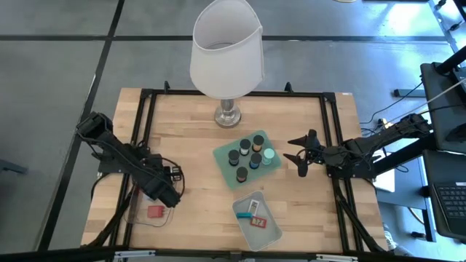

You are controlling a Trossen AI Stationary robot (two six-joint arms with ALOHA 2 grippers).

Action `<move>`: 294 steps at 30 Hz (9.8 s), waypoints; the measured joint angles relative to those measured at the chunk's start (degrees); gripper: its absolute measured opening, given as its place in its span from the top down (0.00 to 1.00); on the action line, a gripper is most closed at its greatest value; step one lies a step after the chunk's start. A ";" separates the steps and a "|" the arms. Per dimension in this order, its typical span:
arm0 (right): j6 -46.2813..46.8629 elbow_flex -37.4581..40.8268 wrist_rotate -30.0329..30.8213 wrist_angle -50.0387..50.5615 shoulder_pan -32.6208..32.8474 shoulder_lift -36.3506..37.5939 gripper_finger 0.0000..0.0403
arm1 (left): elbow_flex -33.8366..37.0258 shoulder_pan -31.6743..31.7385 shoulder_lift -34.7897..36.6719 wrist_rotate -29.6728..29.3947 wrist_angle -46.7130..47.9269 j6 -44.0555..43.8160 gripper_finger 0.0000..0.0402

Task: Pick & Place Office items
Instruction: Put the red charger adapter into the transparent bin, then return to Home Position

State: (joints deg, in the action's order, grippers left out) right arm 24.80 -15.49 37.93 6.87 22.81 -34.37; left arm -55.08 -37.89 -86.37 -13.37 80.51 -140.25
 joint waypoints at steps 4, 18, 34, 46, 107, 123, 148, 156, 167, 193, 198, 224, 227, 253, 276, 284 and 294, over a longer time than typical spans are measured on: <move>0.00 0.00 0.00 0.00 0.00 0.00 0.28 | 0.01 0.00 0.00 0.00 -1.81 0.00 0.68; 0.00 0.00 -0.01 0.00 0.00 0.02 0.28 | 0.06 -0.01 -4.62 1.06 -7.01 0.44 0.68; 0.00 0.00 0.00 0.00 0.00 0.00 0.28 | 0.04 0.01 -5.51 0.57 -7.25 1.49 0.60; 0.00 0.00 0.02 0.00 0.00 0.00 0.28 | -0.01 0.15 -5.42 -3.36 -5.68 1.53 0.53; 0.00 0.00 0.02 0.00 0.00 0.01 0.28 | -11.96 4.79 -4.33 -53.00 -45.11 71.39 0.10; 0.00 0.00 0.02 0.00 0.00 0.00 0.28 | -11.92 10.60 -3.82 -32.09 -72.59 122.48 0.09; 0.00 -0.02 0.02 0.00 0.00 0.00 0.28 | 16.31 22.30 39.09 -16.88 -70.90 125.45 0.10; 0.00 -0.02 0.04 -0.02 0.00 0.00 0.28 | 25.82 22.12 60.04 -17.14 -73.00 127.77 0.10; 0.00 -0.02 0.03 -0.02 0.00 0.00 0.28 | 36.66 22.14 77.24 -21.42 -73.66 129.14 0.10; 0.00 -0.02 0.00 -0.02 0.00 0.00 0.28 | 54.57 22.14 79.52 -23.19 -96.25 128.08 0.10; 0.00 -0.02 0.00 -0.01 0.00 0.01 0.28 | 54.57 22.14 79.52 -23.19 -96.21 128.81 0.10; 0.00 0.01 0.00 -0.03 0.00 0.00 0.28 | 54.57 22.14 79.49 -23.22 -96.13 127.51 0.10; 0.00 0.94 -0.39 -0.39 0.00 0.13 0.28 | 54.57 22.14 79.49 -23.21 -96.12 127.51 0.10; 0.09 11.54 -3.02 -1.52 -0.11 19.17 0.28 | 54.57 22.15 79.47 -23.15 -95.69 127.49 0.10; 0.24 11.89 -2.84 -2.57 -11.45 34.40 0.28 | 54.57 22.15 79.47 -23.08 -95.71 127.49 0.10; 0.24 11.89 -2.84 -2.58 -21.58 34.40 0.28 | 54.57 22.15 79.47 -23.07 -95.69 127.49 0.10; 0.22 11.89 -2.84 -2.58 -33.72 34.40 0.28 | 54.57 22.16 79.47 -23.08 -95.69 127.51 0.10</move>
State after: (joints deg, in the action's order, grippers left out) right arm 25.02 -3.60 35.09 4.29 -10.91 0.03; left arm -0.51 -15.73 -6.90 -36.45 -15.18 -12.74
